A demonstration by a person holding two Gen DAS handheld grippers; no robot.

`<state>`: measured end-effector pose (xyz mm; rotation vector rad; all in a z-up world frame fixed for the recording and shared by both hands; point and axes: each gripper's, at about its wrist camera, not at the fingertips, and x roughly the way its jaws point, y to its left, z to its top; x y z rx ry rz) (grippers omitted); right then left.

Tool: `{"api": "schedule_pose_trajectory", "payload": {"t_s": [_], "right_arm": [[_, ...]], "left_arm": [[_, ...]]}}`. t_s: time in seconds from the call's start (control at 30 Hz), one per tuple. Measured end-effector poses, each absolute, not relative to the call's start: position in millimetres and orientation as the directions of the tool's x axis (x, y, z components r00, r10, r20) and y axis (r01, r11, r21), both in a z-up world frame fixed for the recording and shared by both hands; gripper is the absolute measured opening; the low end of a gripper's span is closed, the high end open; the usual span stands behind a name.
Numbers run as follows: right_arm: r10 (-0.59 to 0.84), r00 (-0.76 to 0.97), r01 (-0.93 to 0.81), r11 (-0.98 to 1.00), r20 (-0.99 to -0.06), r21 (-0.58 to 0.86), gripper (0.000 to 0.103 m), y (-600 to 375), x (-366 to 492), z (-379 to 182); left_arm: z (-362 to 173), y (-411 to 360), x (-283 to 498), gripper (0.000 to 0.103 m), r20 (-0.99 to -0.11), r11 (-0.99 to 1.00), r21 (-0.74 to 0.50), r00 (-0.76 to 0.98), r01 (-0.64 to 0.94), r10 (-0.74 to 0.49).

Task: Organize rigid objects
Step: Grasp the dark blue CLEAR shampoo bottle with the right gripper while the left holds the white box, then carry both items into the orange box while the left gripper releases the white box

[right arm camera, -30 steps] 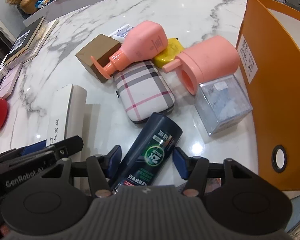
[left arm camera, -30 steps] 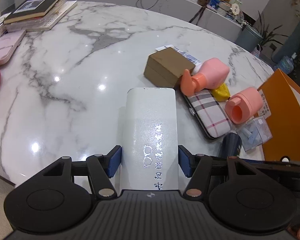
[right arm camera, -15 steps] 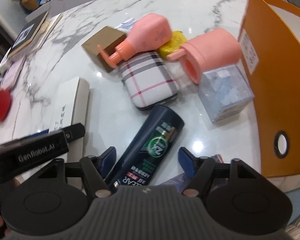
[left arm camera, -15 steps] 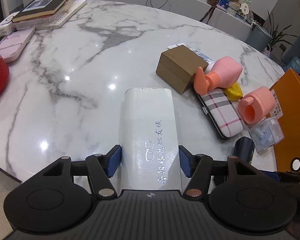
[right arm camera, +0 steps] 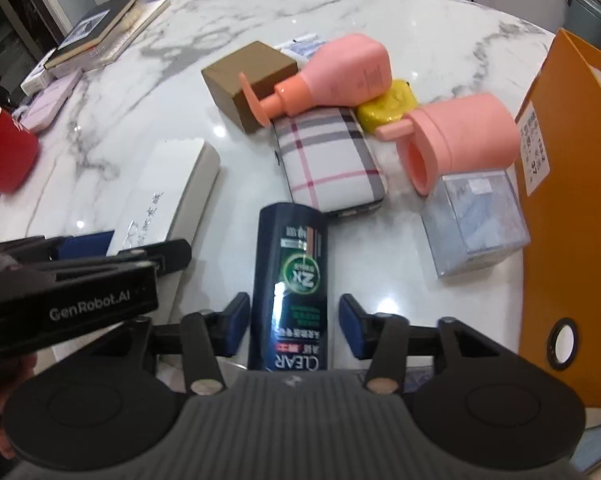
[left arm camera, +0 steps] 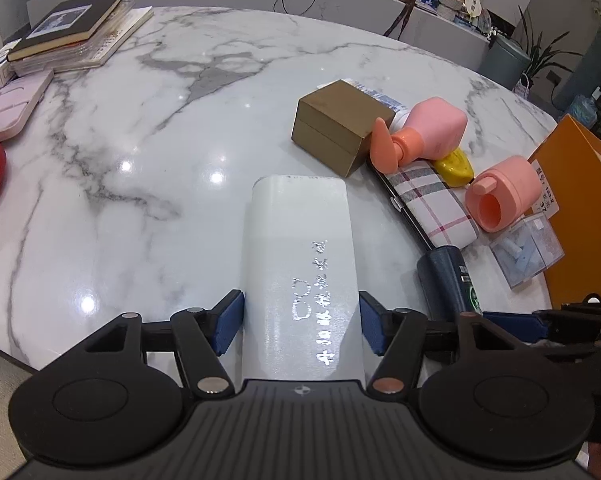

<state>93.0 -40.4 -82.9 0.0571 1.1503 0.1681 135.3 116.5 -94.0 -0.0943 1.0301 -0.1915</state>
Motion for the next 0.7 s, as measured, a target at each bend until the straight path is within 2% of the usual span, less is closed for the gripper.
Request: {"api": "schedule_pose_trajectory", "payload": {"t_s": [0.07, 0.17, 0.4, 0.7], "right_arm": [[0.164, 0.404, -0.111, 0.985, -0.900, 0.129, 0.051, -38.6, 89.5, -82.9], [0.167, 0.414, -0.128, 0.984, -0.895, 0.124, 0.039, -36.8, 88.1, -82.2], [0.253, 0.420, -0.152, 0.966, -0.872, 0.208, 0.037, -44.7, 82.0, -76.0], [0.308, 0.524, -0.180, 0.951, -0.794, 0.251, 0.037, -60.5, 67.1, -32.4]], "left_arm": [[-94.7, 115.0, 135.1, 0.074, -0.836, 0.980, -0.152, 0.513, 0.126, -0.196], [-94.3, 114.3, 135.6, 0.070, -0.837, 0.980, -0.150, 0.510, 0.134, -0.198], [-92.0, 113.0, 133.7, 0.069, -0.834, 0.982, -0.148, 0.520, 0.114, -0.186], [-62.9, 105.8, 123.2, 0.069, -0.798, 0.979, -0.176, 0.567, 0.107, -0.206]]}}
